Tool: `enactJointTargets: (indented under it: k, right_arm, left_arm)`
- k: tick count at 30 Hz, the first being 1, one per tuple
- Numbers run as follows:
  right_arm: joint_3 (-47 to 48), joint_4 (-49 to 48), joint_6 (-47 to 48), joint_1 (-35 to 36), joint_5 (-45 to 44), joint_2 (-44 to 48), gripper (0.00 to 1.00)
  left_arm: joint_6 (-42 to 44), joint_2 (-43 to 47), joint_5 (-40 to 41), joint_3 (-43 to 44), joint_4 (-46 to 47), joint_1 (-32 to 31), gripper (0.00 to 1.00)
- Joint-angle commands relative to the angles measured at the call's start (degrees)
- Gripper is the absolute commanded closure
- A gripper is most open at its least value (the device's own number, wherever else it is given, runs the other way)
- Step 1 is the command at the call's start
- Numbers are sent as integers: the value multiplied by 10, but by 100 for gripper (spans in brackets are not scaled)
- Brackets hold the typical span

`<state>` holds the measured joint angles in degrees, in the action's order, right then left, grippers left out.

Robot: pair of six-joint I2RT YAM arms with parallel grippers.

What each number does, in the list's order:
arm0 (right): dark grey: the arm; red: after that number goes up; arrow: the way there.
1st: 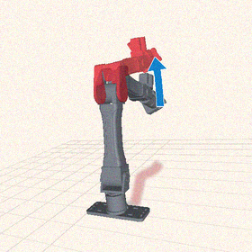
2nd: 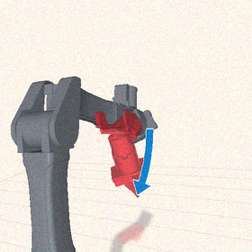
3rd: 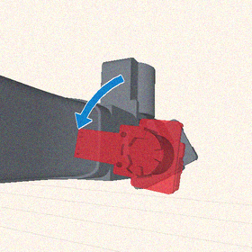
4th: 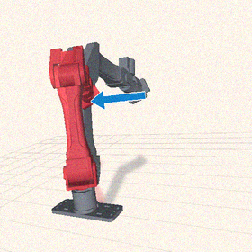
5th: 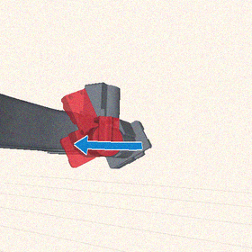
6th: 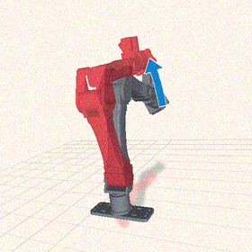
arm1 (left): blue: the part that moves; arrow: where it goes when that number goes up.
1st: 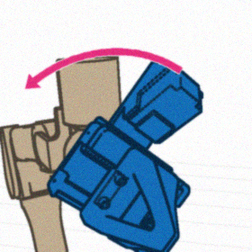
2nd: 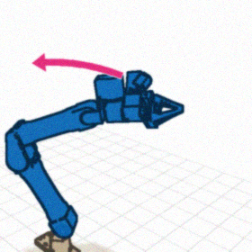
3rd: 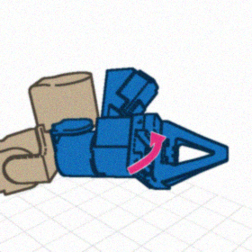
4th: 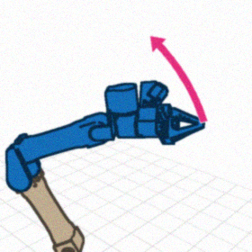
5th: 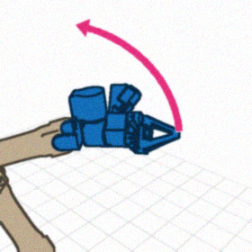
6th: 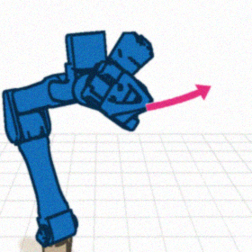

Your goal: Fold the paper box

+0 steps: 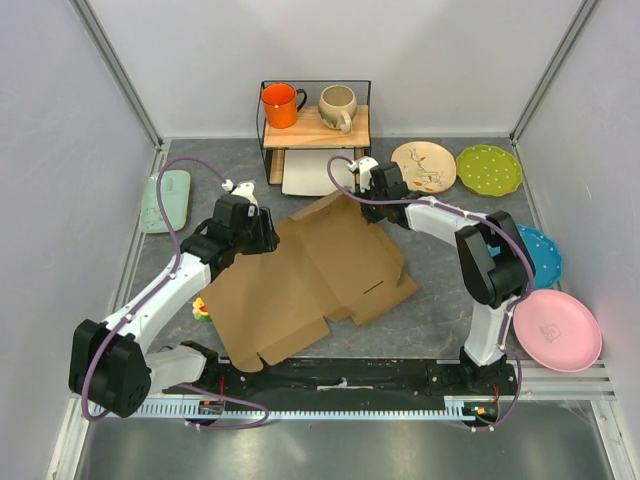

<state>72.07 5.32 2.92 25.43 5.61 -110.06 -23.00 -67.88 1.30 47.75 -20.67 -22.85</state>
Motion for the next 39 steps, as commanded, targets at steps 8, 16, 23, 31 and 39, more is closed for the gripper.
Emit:
enactJointTargets:
  k: [8, 16, 23, 31, 39]
  right_arm:
    - [33, 114, 130, 135, -169, 165, 100]
    - [37, 198, 179, 194, -235, 275, 100]
    - [9, 204, 235, 257, -356, 307, 100]
    - [-111, 99, 321, 305, -434, 339, 100]
    - [-143, 65, 356, 306, -401, 389, 100]
  left_arm:
    - [-15, 26, 9, 5, 26, 3, 43]
    - [-13, 48, 54, 10, 20, 3, 42]
    - [-12, 95, 82, -8, 48, 4, 39]
    - [15, 100, -27, -73, 150, 4, 39]
    - [-10, 104, -58, -112, 205, 4, 40]
